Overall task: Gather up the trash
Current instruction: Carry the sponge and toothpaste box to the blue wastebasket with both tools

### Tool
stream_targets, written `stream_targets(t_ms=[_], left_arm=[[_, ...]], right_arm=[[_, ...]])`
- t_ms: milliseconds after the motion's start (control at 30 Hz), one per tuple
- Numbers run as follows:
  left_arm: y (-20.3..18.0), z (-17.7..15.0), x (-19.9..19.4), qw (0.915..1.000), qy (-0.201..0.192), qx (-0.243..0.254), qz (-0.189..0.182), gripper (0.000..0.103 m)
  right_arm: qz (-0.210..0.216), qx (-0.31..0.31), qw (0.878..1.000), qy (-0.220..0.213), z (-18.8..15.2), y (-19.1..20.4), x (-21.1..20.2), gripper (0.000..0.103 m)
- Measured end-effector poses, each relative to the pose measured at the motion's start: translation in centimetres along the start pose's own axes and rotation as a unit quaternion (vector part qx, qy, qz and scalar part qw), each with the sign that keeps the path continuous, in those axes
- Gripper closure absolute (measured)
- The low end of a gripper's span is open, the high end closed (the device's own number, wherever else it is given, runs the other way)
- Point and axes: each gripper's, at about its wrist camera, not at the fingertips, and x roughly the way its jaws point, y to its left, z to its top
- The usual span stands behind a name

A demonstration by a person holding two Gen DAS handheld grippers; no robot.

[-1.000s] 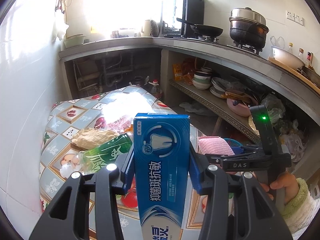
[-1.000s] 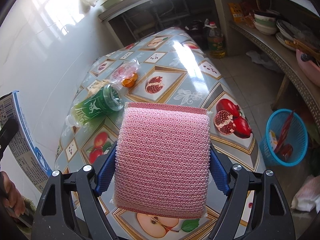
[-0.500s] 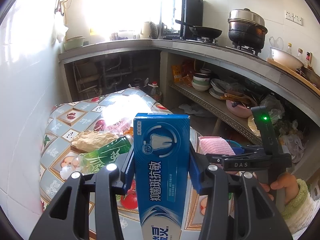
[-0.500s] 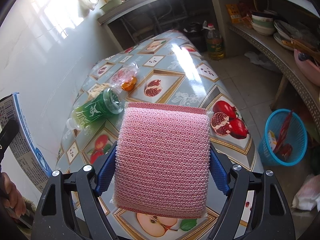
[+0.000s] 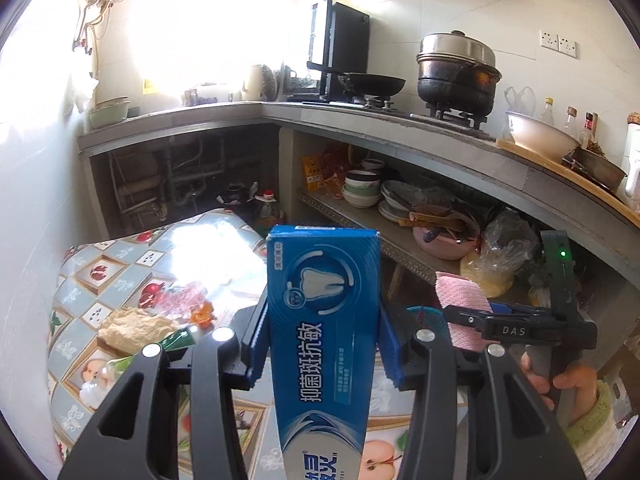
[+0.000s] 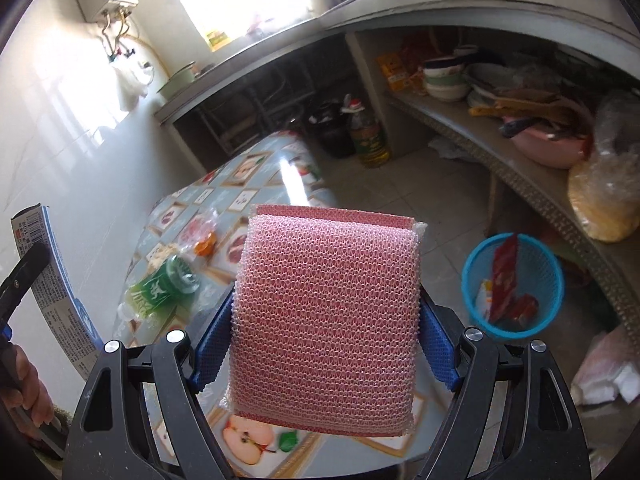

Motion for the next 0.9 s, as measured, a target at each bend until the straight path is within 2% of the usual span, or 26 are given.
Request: stream_targets(t_ms=[167, 333, 600, 767, 900], left_arm=[[-3.8, 2.7, 3.3, 0.9983, -0.004, 0.010, -0.057, 0.058], [-8.3, 4.7, 8.7, 0.9925, 0.019, 0.010, -0.120, 0.058], [-16.7, 5.0, 19.9, 0.9745, 0.109, -0.002, -0.196, 0.058], [-22.0, 4.6, 27.5, 0.9613, 0.168, -0.002, -0.218, 0.058], [-25.8, 4.1, 32.5, 0.9573, 0.180, -0.005, -0.226, 0.057]], right_arm=[[-0.089, 0.046, 0.995, -0.029, -0.1, -7.8, -3.4, 0.026], [-0.159, 0.103, 0.982, -0.016, -1.9, -15.0, -3.8, 0.026], [-0.191, 0.168, 0.967, 0.021, -5.1, -22.0, 0.5, 0.026], [-0.186, 0.211, 0.959, 0.042, -6.4, -25.4, 2.6, 0.026], [-0.186, 0.236, 0.953, 0.047, -7.1, -27.6, 3.5, 0.026]])
